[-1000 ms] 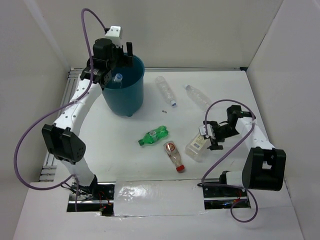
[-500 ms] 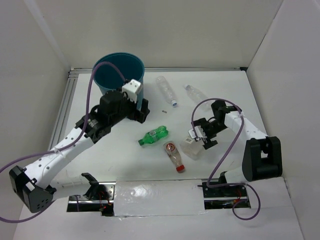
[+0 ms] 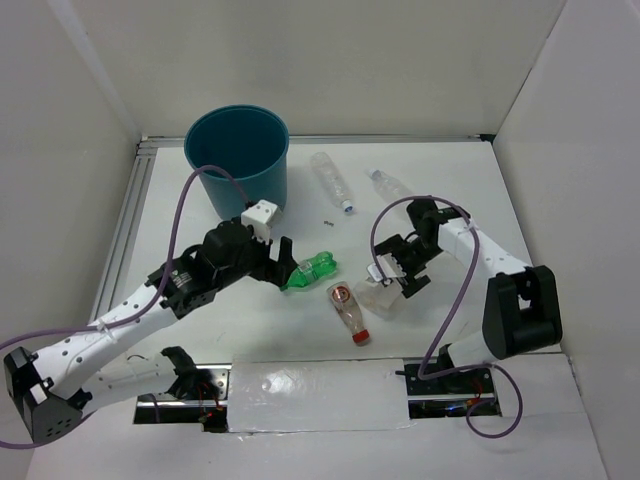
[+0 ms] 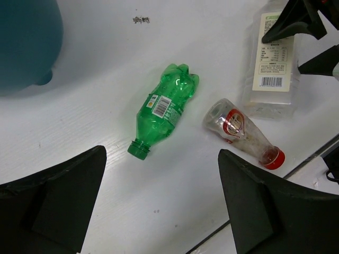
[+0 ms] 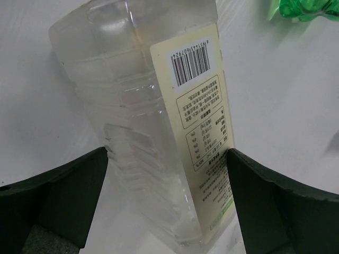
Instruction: Put the plastic bottles in the bin
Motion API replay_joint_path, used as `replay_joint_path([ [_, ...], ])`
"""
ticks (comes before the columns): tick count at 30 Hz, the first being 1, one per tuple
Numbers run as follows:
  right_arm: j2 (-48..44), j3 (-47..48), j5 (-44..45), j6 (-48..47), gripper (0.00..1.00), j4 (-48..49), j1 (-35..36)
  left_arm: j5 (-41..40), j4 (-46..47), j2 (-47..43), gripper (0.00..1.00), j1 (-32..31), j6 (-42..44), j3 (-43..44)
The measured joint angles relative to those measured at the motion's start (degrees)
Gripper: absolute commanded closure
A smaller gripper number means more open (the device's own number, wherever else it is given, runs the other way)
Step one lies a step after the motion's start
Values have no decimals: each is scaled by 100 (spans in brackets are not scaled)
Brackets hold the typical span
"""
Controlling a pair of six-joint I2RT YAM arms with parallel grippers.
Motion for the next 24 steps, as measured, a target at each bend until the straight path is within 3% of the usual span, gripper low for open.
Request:
replay_joint_path([
  [13, -1484, -691, -590, 20, 0, -72, -190, -42, 63, 22, 1, -92, -184, -254],
  [20, -981, -634, -494, 33, 0, -424, -190, -28, 79, 155, 1, -254, -190, -249],
  [24, -702, -586, -610, -33, 0, -57, -181, -55, 111, 142, 1, -385, -225, -249],
])
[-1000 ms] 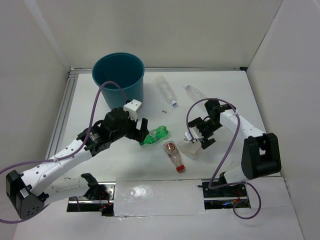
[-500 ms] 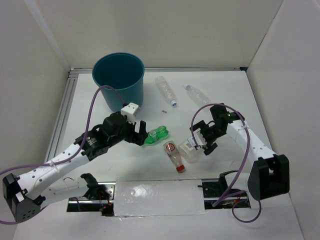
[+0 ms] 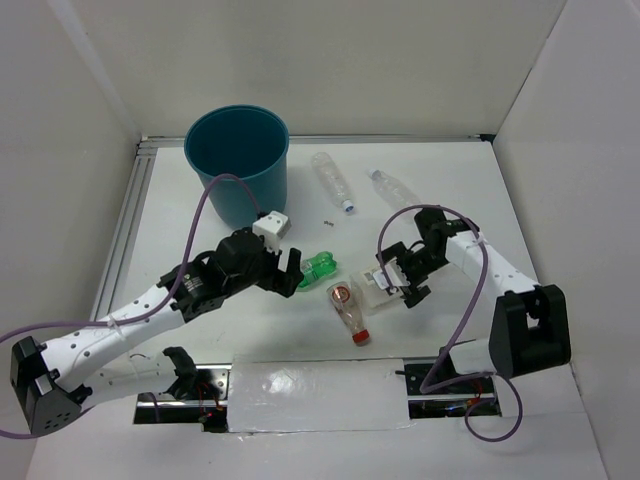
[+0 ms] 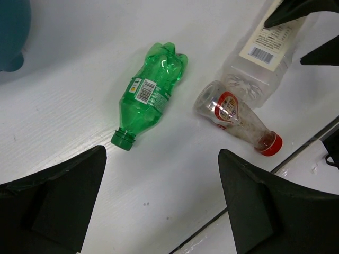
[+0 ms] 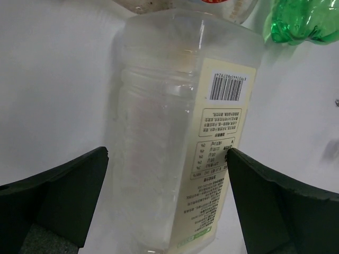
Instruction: Put the plastic bottles in the bin
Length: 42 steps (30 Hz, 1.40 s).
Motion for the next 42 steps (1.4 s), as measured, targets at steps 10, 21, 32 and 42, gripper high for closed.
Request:
replay_joint_path([
  [10, 234, 42, -175, 24, 0, 243, 68, -173, -9, -197, 1, -138, -125, -9],
  [21, 7, 238, -409, 26, 0, 197, 79, -203, -4, -127, 1, -138, -122, -11],
  [32, -251, 304, -584, 28, 0, 83, 79, -186, 96, 50, 1, -138, -118, -11],
  [42, -98, 313, -603, 306, 0, 881, 136, -170, 127, 61, 1, -138, -118, -11],
])
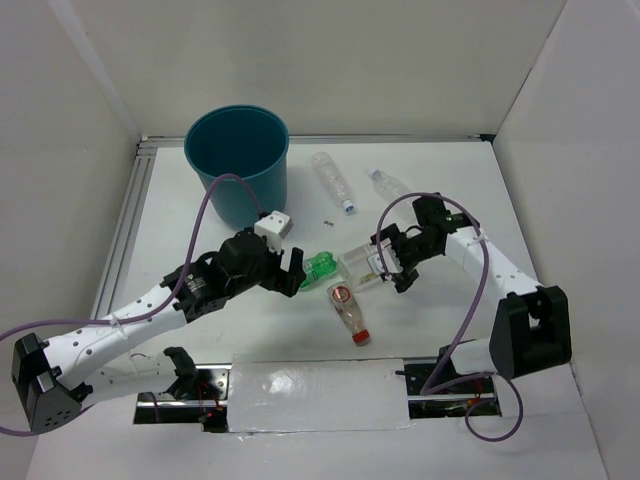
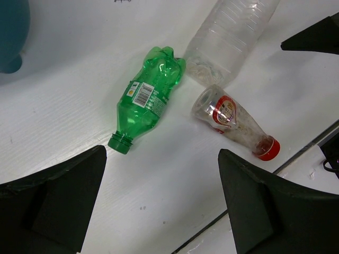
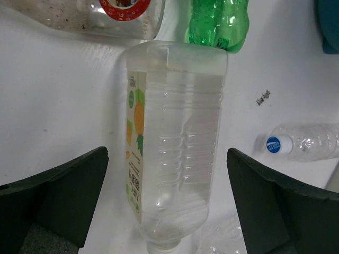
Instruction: Put the plastic bottles in the bin
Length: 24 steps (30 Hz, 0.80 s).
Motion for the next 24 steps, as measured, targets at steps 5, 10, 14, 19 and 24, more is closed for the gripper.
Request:
replay_joint_path([
  [5, 612, 289, 52, 164, 0, 186, 59, 0, 2, 0, 1, -28, 0, 0],
  [10, 1108, 424, 170, 286, 0, 439, 127, 0, 0, -13, 1, -52, -7, -4],
  [14, 1399, 501, 306, 339, 0, 518, 162, 0, 4, -74, 1, -52, -24, -101],
  [19, 1808, 699, 396, 365, 0, 542, 192, -7, -2, -120, 1, -52, -52, -146],
  [24, 2057, 1038, 459, 468, 36, 509, 297, -31, -11, -157, 1, -52, -122, -146],
])
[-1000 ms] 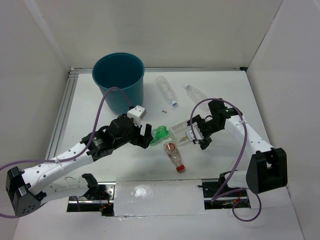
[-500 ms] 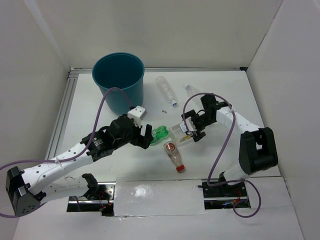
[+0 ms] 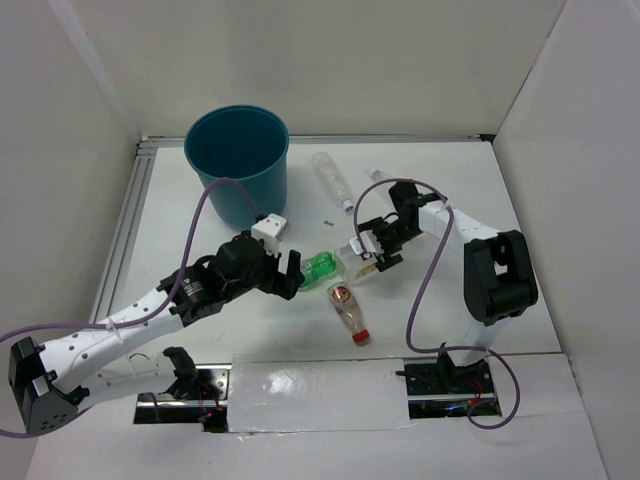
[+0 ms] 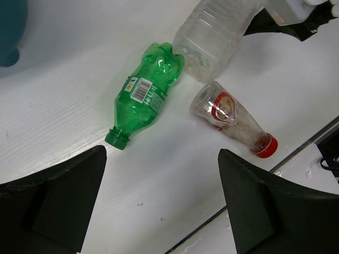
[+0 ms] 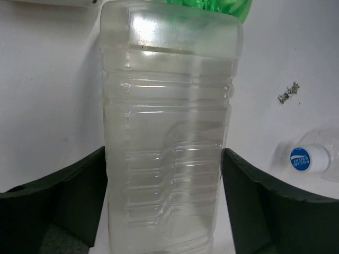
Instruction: Put the plastic bottles in the bin
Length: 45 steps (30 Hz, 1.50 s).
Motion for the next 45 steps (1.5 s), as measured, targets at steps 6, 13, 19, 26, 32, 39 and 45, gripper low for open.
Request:
replay_joint_path([
  [6, 157, 568, 116, 494, 84, -348, 37, -17, 39, -304, 1, 0, -63, -195],
  [13, 39, 2490, -402, 2122, 88, -341, 59, 59, 72, -348, 1, -7, -212, -577],
  [19, -111, 3650, -310, 3893, 86, 1075, 496, 173, 140, -348, 1, -55, -317, -719],
  [26, 557, 5071, 177, 4850, 85, 2855, 1679, 251, 234, -240, 2, -101, -310, -728],
  [32, 1827, 6227, 389, 4975, 84, 3394, 2369, 251, 295, -216, 2, -136, -313, -761],
  [39, 2999, 6957, 417, 5574, 24, 3495, 2636, 247, 398, -216, 2, -162, -308, -841],
  [45, 3130, 7095, 599, 5995, 0, 3458, 2608, 225, 568, 24, 1, -164, -162, -841],
])
